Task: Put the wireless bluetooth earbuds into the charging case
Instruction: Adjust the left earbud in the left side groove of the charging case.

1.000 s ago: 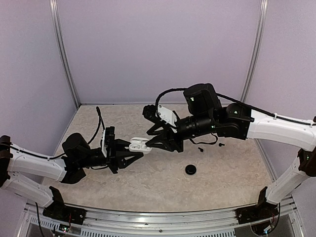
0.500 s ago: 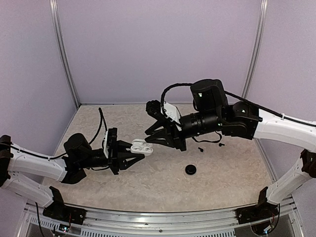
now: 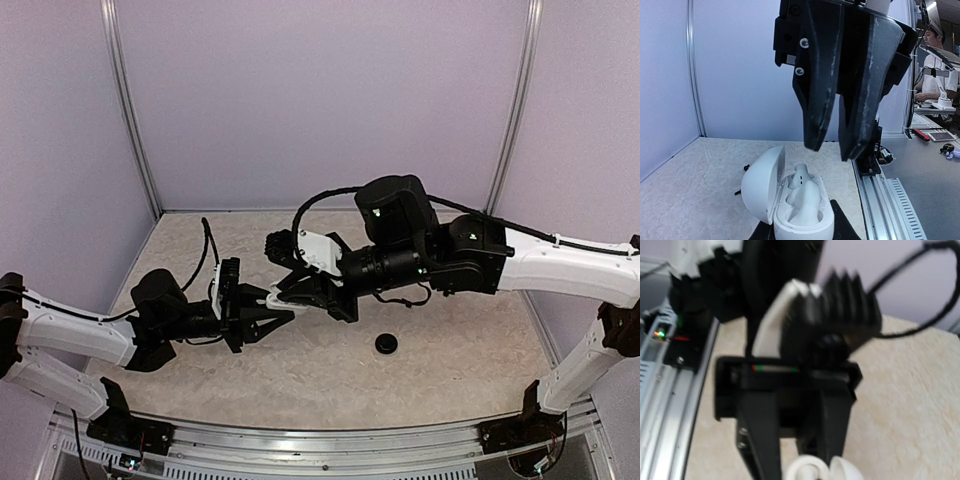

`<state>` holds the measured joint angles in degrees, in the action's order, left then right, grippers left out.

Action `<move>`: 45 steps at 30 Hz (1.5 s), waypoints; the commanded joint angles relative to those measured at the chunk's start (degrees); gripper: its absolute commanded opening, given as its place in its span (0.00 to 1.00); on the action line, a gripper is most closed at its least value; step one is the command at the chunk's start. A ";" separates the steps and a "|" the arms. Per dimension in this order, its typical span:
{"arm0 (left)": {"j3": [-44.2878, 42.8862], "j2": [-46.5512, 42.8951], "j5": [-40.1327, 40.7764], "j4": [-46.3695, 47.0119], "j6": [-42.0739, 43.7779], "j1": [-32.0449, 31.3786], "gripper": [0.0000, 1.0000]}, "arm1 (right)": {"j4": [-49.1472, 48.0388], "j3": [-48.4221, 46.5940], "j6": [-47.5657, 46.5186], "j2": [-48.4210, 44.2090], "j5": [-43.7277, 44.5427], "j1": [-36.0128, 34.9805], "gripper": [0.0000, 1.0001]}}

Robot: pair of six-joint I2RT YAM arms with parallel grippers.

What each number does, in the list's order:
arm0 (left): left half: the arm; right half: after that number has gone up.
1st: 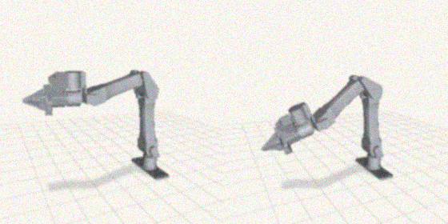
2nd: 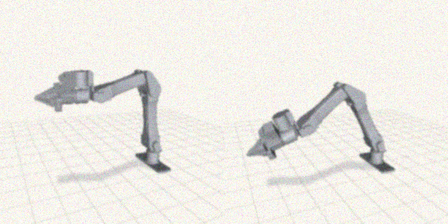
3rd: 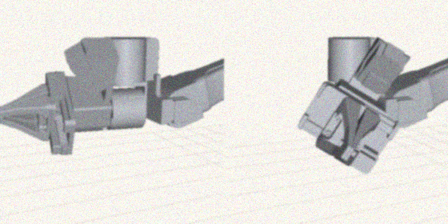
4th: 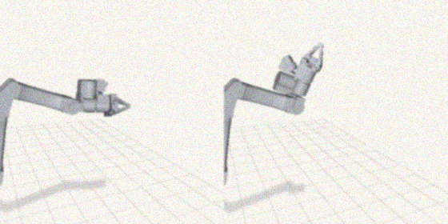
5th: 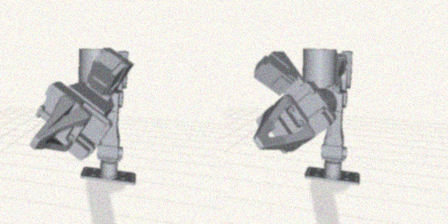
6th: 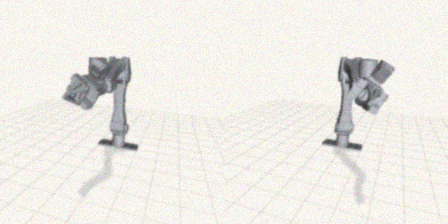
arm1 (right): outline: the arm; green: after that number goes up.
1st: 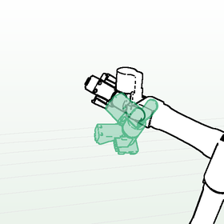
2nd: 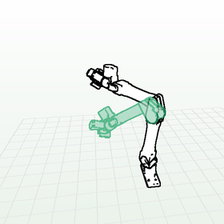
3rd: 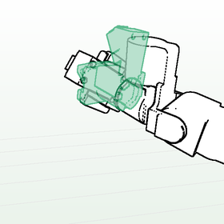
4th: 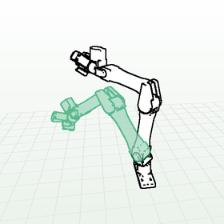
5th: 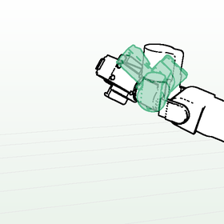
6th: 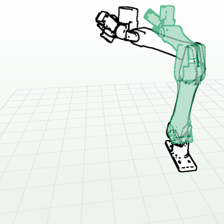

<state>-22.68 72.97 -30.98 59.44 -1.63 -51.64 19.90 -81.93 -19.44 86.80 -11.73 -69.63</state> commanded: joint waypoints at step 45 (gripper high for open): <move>0.73 -1.81 -0.98 3.25 0.58 -0.32 0.00 | 6.89 -3.13 0.88 7.06 12.05 -0.04 0.02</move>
<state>-21.12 72.95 -28.03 54.72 -1.65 -51.03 24.08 -84.82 -18.13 93.23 -1.39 -70.04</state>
